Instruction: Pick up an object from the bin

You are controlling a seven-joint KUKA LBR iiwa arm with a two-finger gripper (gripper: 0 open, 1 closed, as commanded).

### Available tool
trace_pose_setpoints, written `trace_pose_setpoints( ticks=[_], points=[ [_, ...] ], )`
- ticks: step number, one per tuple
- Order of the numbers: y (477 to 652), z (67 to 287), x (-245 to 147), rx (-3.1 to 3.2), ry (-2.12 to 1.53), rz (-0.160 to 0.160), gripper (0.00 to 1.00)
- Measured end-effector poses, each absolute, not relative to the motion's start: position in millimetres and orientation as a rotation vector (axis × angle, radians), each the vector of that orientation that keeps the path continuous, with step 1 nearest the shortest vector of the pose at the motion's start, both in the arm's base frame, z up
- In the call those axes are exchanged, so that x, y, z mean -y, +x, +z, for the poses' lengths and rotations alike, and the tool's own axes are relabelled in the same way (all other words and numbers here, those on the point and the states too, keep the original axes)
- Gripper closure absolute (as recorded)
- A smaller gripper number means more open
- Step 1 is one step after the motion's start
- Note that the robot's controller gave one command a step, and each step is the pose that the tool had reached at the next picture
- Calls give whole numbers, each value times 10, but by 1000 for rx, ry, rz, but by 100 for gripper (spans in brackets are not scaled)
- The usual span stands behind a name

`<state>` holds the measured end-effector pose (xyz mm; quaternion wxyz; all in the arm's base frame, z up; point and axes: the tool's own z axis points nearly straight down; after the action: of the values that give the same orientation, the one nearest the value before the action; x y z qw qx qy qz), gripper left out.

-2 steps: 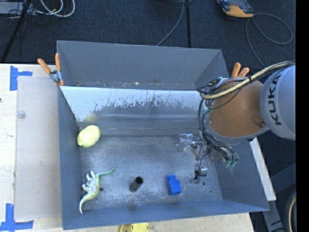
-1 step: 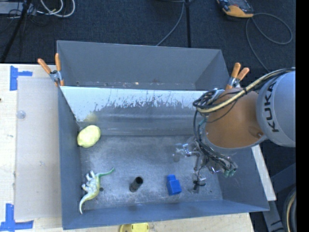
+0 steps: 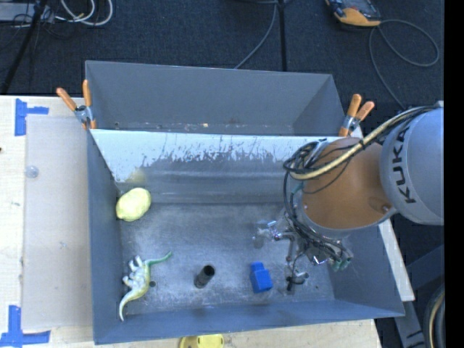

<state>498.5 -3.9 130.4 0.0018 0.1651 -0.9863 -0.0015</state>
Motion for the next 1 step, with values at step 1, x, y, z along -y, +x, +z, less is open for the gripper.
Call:
trace_pose_setpoints(
  ticks=[1],
  points=[
    [4906, 999, -18, 3074, 610, -3, 0]
  ],
)
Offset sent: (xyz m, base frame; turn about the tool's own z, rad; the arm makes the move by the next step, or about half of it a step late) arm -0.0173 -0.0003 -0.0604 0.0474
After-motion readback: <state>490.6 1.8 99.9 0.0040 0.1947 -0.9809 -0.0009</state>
